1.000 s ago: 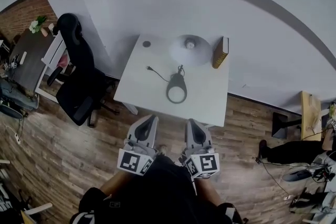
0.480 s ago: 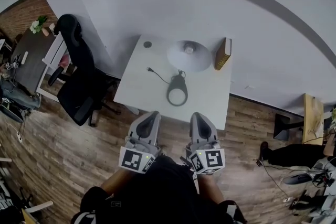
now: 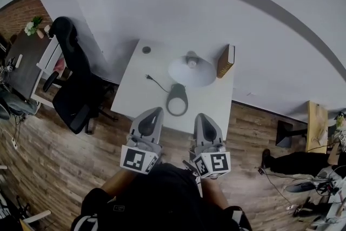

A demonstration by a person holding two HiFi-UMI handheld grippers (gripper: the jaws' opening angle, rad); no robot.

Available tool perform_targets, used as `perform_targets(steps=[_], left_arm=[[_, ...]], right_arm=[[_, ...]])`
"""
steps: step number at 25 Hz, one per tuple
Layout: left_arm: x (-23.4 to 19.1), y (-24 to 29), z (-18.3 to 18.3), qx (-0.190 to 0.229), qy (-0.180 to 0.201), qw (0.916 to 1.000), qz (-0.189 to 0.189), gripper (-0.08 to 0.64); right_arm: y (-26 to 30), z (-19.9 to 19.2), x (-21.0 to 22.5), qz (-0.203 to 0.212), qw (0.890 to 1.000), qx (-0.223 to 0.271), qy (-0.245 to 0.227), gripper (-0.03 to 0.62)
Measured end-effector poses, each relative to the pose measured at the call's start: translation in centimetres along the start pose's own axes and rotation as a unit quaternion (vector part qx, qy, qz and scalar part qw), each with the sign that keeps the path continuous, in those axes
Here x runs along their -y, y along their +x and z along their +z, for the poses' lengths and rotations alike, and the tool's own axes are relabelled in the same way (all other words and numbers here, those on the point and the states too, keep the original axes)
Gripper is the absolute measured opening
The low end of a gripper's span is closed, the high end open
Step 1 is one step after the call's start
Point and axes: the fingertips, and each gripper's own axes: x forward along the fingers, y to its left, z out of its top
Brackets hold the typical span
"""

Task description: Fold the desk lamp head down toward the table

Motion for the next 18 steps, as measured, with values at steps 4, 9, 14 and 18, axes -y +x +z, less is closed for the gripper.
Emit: perform_targets(steps=[4, 9, 14, 18], left_arm=[[-1.0, 1.7, 0.5, 0.010, -0.001, 0.9999, 0.000, 0.025], [-2.4, 3.8, 1.3, 0.023, -0.007, 0.9997, -0.007, 0.026], [-3.4, 5.7, 1.1, 0.019, -0.015, 0.9995, -0.019, 0.029], [-3.7, 6.9, 1.1, 0.018, -0.018, 0.9993, -0.029, 0.062]], right_arm=[[1.5, 1.0, 1.0, -0.010, 1.000, 0.011, 0.000, 0.008], [3.4, 2.2, 2.2, -0.021, 0.999, 0.022, 0.007, 0.052], [4.9, 2.9, 3.0, -0.031, 0.999, 0.029, 0.016, 0.083], [5.6, 3.6, 3.5, -0.036, 0.998, 0.038, 0.018, 0.104]])
